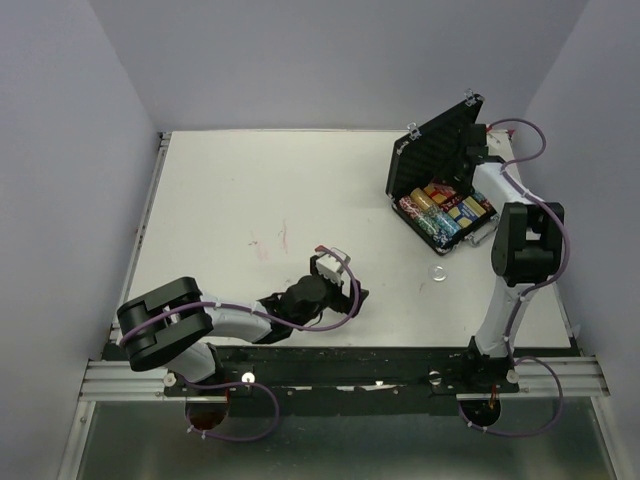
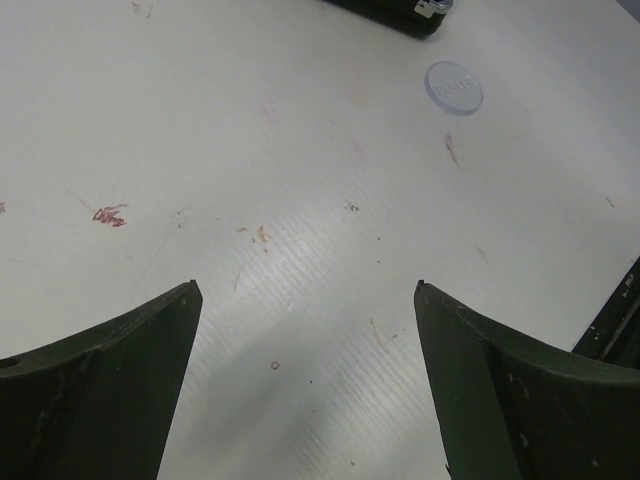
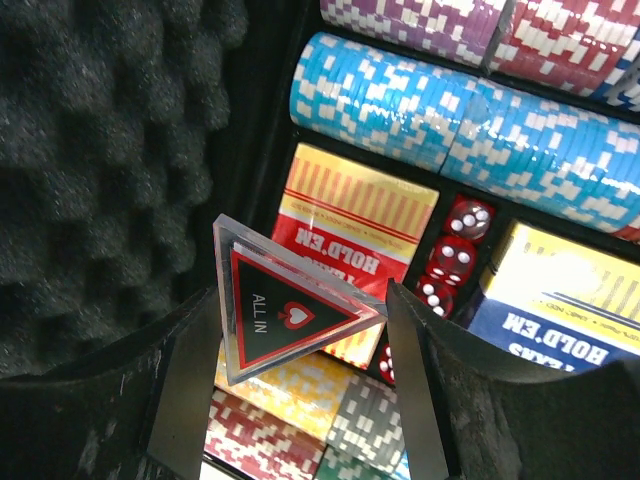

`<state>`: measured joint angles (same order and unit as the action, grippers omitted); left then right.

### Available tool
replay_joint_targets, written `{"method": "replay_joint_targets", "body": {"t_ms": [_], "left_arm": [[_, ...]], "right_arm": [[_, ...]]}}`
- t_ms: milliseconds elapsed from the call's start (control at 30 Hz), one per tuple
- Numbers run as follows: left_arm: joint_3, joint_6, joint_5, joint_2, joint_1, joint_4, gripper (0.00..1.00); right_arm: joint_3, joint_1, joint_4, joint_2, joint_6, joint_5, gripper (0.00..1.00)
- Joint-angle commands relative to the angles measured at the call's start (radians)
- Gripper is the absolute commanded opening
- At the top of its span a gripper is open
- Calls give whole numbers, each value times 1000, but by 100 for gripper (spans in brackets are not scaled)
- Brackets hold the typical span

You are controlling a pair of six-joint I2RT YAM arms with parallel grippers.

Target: Pack up texas hold em set

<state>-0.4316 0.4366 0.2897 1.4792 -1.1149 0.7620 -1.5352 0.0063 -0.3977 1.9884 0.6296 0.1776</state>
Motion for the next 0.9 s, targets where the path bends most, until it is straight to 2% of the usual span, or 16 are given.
{"method": "replay_joint_targets", "body": {"t_ms": [0, 667, 867], "left_arm": [[22, -9, 20, -20, -6, 40, 95], [31, -7, 22, -23, -8, 49, 95], [31, -7, 22, -23, -6, 51, 95]], "right_arm": [[-51, -2, 19, 44, 71, 11, 42], [-8, -2, 26, 79, 127, 82, 49], [-8, -2, 28, 92, 131, 83, 58]]}}
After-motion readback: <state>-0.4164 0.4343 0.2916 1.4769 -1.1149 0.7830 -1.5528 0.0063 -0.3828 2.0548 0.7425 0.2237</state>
